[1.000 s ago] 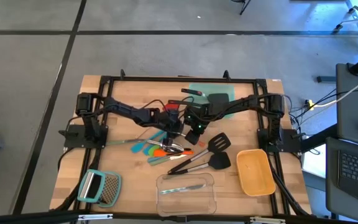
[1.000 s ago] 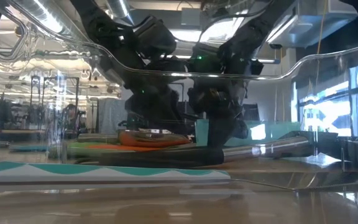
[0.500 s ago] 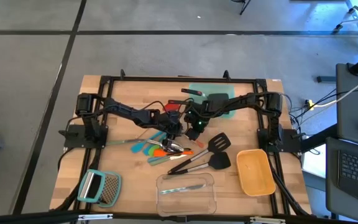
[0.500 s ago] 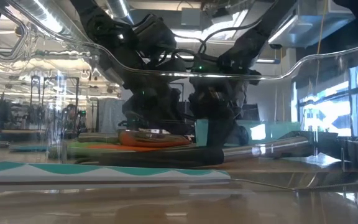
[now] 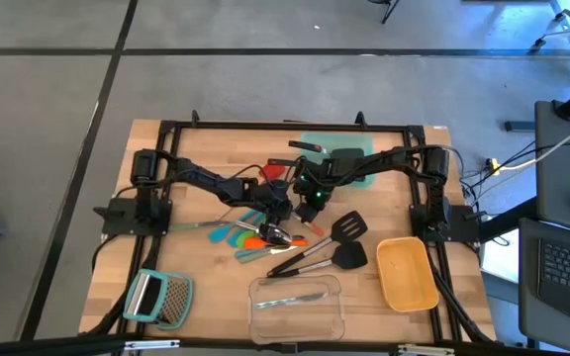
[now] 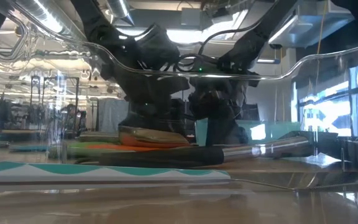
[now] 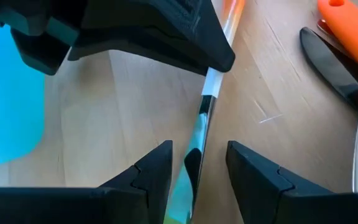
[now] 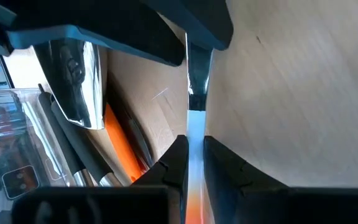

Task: Pick & Place Kitchen Items
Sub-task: Put the orange table knife into the transparent bin

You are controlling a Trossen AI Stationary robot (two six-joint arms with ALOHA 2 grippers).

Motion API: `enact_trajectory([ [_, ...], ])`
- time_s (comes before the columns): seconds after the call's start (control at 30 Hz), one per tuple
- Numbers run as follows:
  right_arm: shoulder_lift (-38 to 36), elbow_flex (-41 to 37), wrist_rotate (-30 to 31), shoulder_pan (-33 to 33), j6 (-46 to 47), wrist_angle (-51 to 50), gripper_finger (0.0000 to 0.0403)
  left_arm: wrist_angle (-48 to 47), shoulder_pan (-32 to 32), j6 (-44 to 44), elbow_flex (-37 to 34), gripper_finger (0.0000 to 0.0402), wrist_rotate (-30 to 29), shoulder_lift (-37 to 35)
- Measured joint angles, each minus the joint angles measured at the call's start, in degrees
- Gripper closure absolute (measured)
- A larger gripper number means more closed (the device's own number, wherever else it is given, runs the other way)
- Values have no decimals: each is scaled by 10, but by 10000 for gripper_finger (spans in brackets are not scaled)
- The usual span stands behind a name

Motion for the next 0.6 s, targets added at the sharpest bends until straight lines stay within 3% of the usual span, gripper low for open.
enact_trajectory([
  [0.17,-1,0,-4,0,-2,0,362,-2,10,-2,0,279,6,1],
  [0.4,-1,1,-1,0,-6,6,362,-12,22,3,0,387,11,2],
  [0.6,-6,1,7,-1,-36,12,362,-19,21,-7,0,395,-5,1],
])
